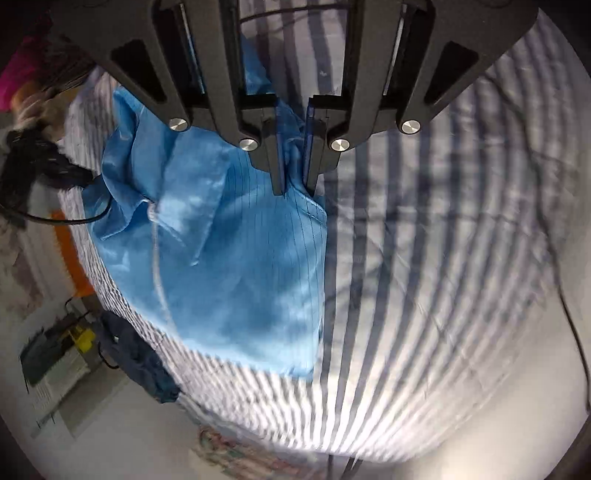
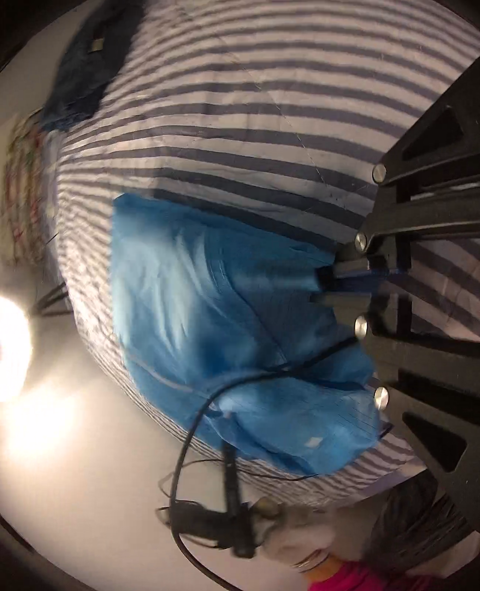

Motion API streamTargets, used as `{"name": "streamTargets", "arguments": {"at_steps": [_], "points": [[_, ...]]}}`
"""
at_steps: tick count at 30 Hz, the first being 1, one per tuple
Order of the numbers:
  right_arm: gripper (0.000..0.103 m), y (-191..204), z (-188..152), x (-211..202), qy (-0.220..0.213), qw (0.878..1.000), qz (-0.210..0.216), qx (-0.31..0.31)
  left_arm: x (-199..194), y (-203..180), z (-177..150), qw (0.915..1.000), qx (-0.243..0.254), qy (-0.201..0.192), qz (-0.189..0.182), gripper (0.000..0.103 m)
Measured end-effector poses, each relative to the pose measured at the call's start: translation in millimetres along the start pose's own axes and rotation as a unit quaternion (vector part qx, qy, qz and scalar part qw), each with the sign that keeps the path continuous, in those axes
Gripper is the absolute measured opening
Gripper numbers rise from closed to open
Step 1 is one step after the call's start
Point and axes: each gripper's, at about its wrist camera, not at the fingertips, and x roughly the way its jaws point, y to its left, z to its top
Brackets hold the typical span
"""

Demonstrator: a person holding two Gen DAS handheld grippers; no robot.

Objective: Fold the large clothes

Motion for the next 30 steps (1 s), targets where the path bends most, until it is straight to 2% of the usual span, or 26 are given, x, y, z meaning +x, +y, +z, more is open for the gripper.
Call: {"name": "streamTargets", "arguments": {"at_steps": [1,2,4,9,12,15,16,19,23,25,27,28,30], "points": [[0.036,4.7,1.2,-10.7,-0.015,1.000,-0.004,-0.010,-9.4,-5.2,-0.8,0.9997,0.012,-0.017,0.011,0.023],[0.039,9.4,1.5,-27.0,-0.042,0.999,-0.012,-0.020,-17.2,-9.0,-2.2,0.9992,0.020,-0.029,0.015,0.025],[0.040,16.5,1.2,-57.1,-0.087,0.995,-0.023,-0.029,-35.1,-17.5,-7.1,0.9978,0.034,-0.055,0.015,0.025],[0.041,25.4,-0.6,-121.1,-0.179,0.982,-0.048,-0.030,-72.6,-36.5,-8.3,0.9944,0.061,-0.086,0.000,0.025],[0.041,33.3,-2.4,-168.5,-0.231,0.970,-0.065,-0.049,-126.9,-53.3,-12.1,0.9895,0.065,-0.127,-0.027,0.025],[0.044,42.5,-10.0,-236.1,-0.293,0.950,-0.088,-0.066,-180.9,-71.6,-17.8,0.9820,0.079,-0.167,-0.037,0.025],[0.047,43.3,-9.3,-250.8,-0.307,0.945,-0.093,-0.066,-206.5,-81.5,-21.7,0.9780,0.091,-0.184,-0.034,0.025],[0.051,41.0,-18.0,-320.6,-0.372,0.919,-0.111,-0.063,-269.1,-102.1,-30.9,0.9664,0.115,-0.228,-0.028,0.027],[0.055,33.3,-29.6,-392.2,-0.437,0.888,-0.132,-0.055,-340.1,-123.1,-42.3,0.9530,0.130,-0.273,-0.012,0.031],[0.055,26.8,-30.7,-423.1,-0.460,0.873,-0.151,-0.053,-372.9,-132.9,-49.1,0.9452,0.141,-0.295,-0.002,0.041],[0.056,18.9,-27.2,-447.2,-0.474,0.862,-0.172,-0.049,-398.9,-141.4,-53.7,0.9356,0.151,-0.319,0.010,0.048],[0.057,16.4,-24.6,-453.1,-0.476,0.860,-0.177,-0.048,-408.5,-144.6,-54.9,0.9312,0.154,-0.330,0.010,0.052],[0.059,4.7,-14.7,-460.2,-0.473,0.860,-0.187,-0.040,-407.7,-146.3,-53.1,0.9318,0.156,-0.328,0.004,0.054]]}}
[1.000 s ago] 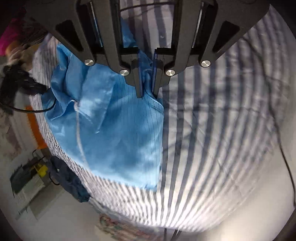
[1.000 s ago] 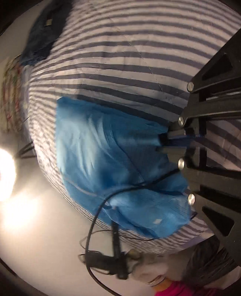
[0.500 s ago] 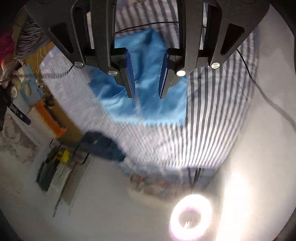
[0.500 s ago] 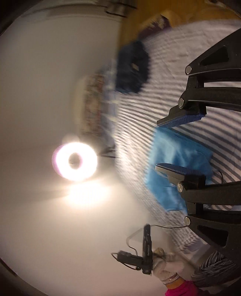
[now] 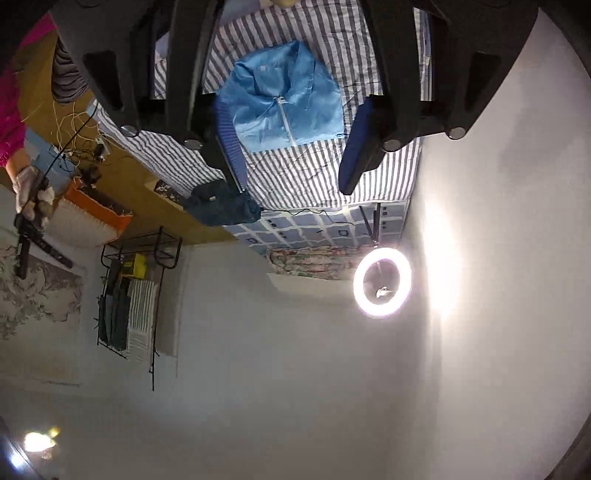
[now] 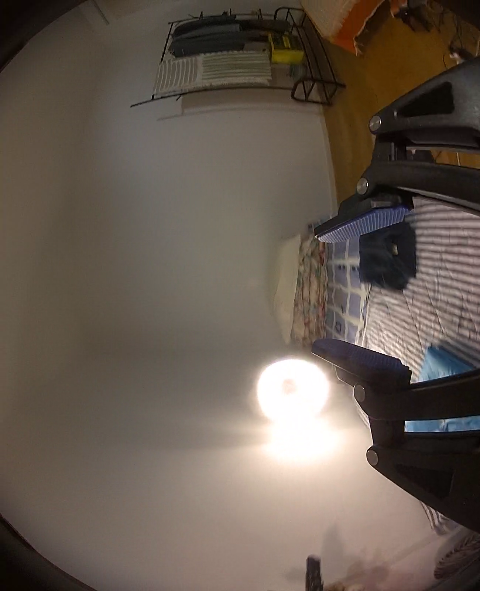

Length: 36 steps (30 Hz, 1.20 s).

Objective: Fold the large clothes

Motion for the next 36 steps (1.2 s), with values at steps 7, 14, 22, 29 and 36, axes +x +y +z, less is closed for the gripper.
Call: {"name": "streamTargets", "arguments": {"at_steps": [7,14,22,29,36], "points": [[0.059,8.2,-66.7,65.1,0.107,0.992,0.056,0.046,97.9,-5.1,-81.1,0.9902,-0.039,0.117,-0.066,0.054],[0.059,72.6,-179.7,122.0,0.244,0.958,0.134,0.061,191.0,-7.3,-194.8,0.9530,-0.127,0.260,-0.092,0.054],[0.059,149.1,-275.2,152.3,0.392,0.881,0.235,0.127,222.5,29.2,-288.8,0.8599,-0.406,0.296,-0.089,0.054],[0.059,192.3,-350.3,183.1,0.492,0.802,0.238,0.240,242.2,47.5,-321.1,0.8131,-0.502,0.285,-0.076,0.053],[0.058,207.8,-381.2,198.3,0.538,0.765,0.228,0.270,257.6,43.6,-333.2,0.8108,-0.502,0.292,-0.076,0.053]]}}
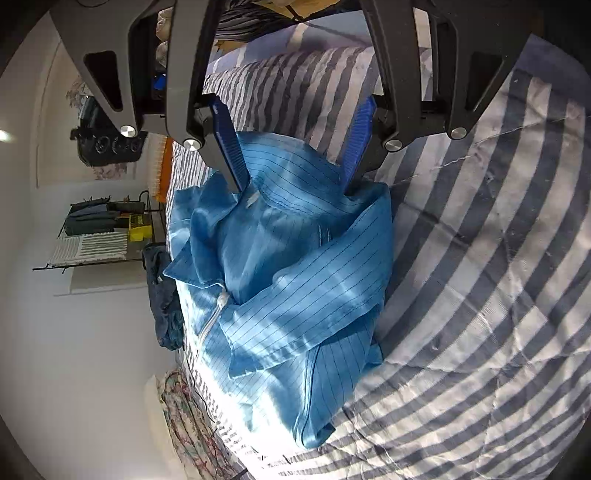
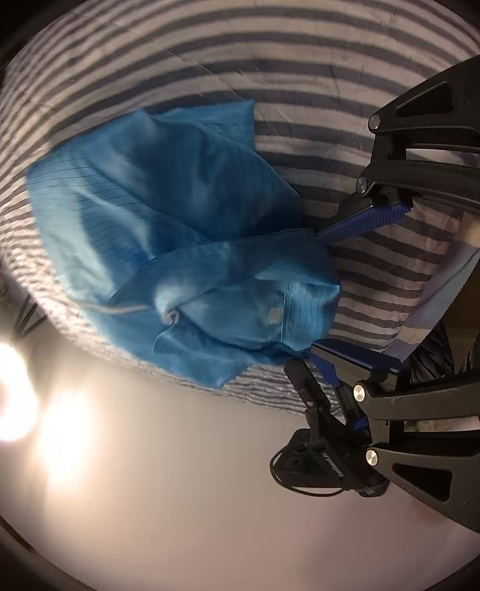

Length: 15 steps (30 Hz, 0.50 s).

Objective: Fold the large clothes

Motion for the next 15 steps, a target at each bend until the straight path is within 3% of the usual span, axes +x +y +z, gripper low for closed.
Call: {"name": "streamTargets", "arguments": {"at_steps": [5,10,11,13,15], "points": [[0.046,-2.2,-2.1,21.0,0.028,0.999,-0.030,-0.009,10.5,3.0,-9.3,0.9998,-0.012,0.013,0.002,0.053],[0.043,-14.0,-8.0,20.2,0.033,0.999,0.019,0.032,2.7,8.4,-11.4,0.9984,-0.047,0.006,-0.032,0.053],[0.044,-15.3,-8.2,16.1,0.024,0.999,0.026,0.037,2.3,6.9,-8.7,0.9987,-0.042,0.002,-0.029,0.053],[0.058,-16.8,-7.4,6.5,0.012,0.998,0.033,0.049,5.3,6.1,-3.0,0.9990,-0.041,-0.004,-0.018,0.053],[0.060,-18.9,-5.2,2.3,0.000,0.998,0.025,0.058,14.0,11.3,0.0,0.9979,-0.062,0.002,-0.020,0.053]]}}
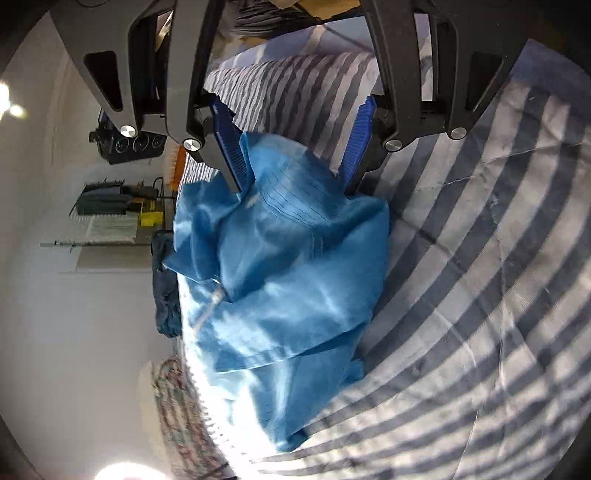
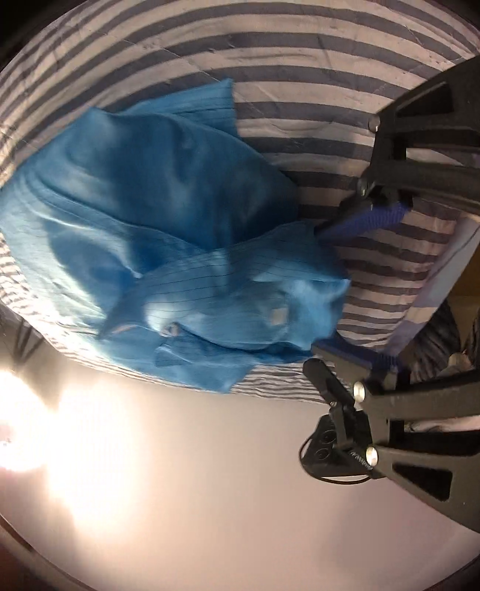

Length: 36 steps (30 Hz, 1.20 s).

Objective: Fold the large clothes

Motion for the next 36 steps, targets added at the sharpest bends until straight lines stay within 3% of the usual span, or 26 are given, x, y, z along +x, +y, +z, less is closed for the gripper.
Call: {"name": "streamTargets", "arguments": {"at_steps": [2,4,5,6,7,9,12,15,18,21,22,24,28,31,33,36], "points": [[0.058,-2.3,5.0,2.8,0.003,1.000,-0.011,0.007,6.8,1.5,0.2,1.0000,0.002,-0.001,0.002,0.053],[0.045,-2.8,7.3,8.3,0.013,0.999,-0.034,0.011,8.5,-1.1,-1.6,0.9998,0.015,-0.009,0.005,0.048],[0.039,-3.7,8.1,12.8,0.019,0.999,-0.039,0.009,7.5,-3.0,-2.7,0.9996,0.022,-0.015,0.002,0.038],[0.027,-3.7,8.7,16.0,0.023,0.999,-0.038,0.005,7.7,-5.7,-3.2,0.9994,0.030,-0.016,0.001,0.014],[0.017,-3.5,7.8,15.2,0.024,0.999,-0.037,-0.003,6.7,-9.4,-3.8,0.9990,0.041,-0.016,-0.002,0.008],[0.005,4.5,6.1,7.9,0.011,0.999,-0.036,-0.036,1.5,-17.3,-5.8,0.9975,0.065,-0.027,-0.004,0.007],[0.001,25.7,0.7,-1.7,-0.023,0.990,-0.073,-0.120,3.2,-22.5,-9.1,0.9935,0.105,-0.034,0.031,0.007],[0.000,45.0,-11.8,-6.1,-0.059,0.961,-0.157,-0.219,15.2,-20.0,-16.1,0.9893,0.129,-0.013,0.066,0.007],[0.000,39.5,-19.4,-2.6,-0.047,0.955,-0.179,-0.230,12.5,-26.5,-25.1,0.9853,0.153,0.013,0.074,0.007],[0.010,37.1,-22.8,-16.1,-0.040,0.958,-0.154,-0.237,-10.1,-48.1,-31.6,0.9765,0.203,-0.003,0.073,0.007],[0.022,36.7,-22.2,-26.8,-0.039,0.961,-0.138,-0.235,-16.0,-57.4,-30.9,0.9722,0.220,-0.013,0.079,0.007],[0.033,39.9,-20.2,-54.4,-0.062,0.964,-0.094,-0.240,-22.8,-70.7,-26.0,0.9651,0.246,-0.026,0.086,0.007],[0.032,40.2,-5.2,-82.8,-0.115,0.963,-0.086,-0.230,-1.9,-97.0,-8.1,0.9614,0.268,-0.016,0.061,0.007],[0.032,31.0,14.0,-87.7,-0.127,0.968,-0.075,-0.203,29.9,-98.9,-4.5,0.9624,0.269,0.022,0.028,0.007],[0.032,24.0,27.0,-84.7,-0.120,0.975,-0.040,-0.185,52.4,-92.5,-5.4,0.9663,0.250,0.063,0.009,0.008],[0.037,23.2,37.6,-70.1,-0.107,0.978,-0.024,-0.178,68.7,-82.7,-14.9,0.9654,0.246,0.085,0.010,0.023]]}}
